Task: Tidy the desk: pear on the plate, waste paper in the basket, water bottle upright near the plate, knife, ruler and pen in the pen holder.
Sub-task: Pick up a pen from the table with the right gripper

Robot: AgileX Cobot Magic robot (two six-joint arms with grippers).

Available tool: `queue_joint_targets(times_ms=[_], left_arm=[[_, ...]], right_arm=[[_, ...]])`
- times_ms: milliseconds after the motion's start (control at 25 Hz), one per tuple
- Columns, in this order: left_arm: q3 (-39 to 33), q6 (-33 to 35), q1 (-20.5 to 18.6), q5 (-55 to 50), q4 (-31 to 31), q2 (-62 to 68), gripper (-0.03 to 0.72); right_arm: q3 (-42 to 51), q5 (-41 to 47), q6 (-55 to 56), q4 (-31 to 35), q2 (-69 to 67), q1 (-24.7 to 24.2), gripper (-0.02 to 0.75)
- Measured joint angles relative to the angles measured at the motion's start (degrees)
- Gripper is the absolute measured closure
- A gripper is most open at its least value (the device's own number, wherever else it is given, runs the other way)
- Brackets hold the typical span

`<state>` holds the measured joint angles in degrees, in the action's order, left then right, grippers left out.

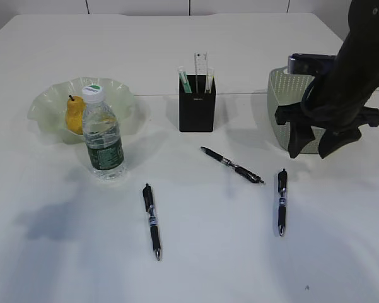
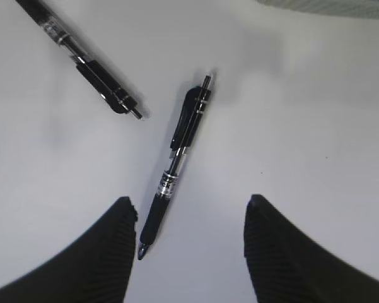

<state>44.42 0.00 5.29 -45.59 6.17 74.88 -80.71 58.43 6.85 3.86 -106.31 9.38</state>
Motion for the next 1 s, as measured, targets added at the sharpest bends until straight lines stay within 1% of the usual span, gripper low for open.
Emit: queue_joint_targets(times_ms=[160,560,1000], left_arm=[[0.0,0.0,0.0,0.0,0.0,0.0,0.348],[0.0,0.0,0.0,0.1,0.0,0.0,0.348],[0.0,0.0,0.0,0.3,0.1,0.0,0.348]], right_arm=[[0.0,0.0,1.8,0.0,-2.6,0.0,0.328],[-4.9,0.0,8.4,0.0,-7.3,0.0,0.328],[-5.4,-0.2,10.7,0.0,-11.8,1.1,0.328]])
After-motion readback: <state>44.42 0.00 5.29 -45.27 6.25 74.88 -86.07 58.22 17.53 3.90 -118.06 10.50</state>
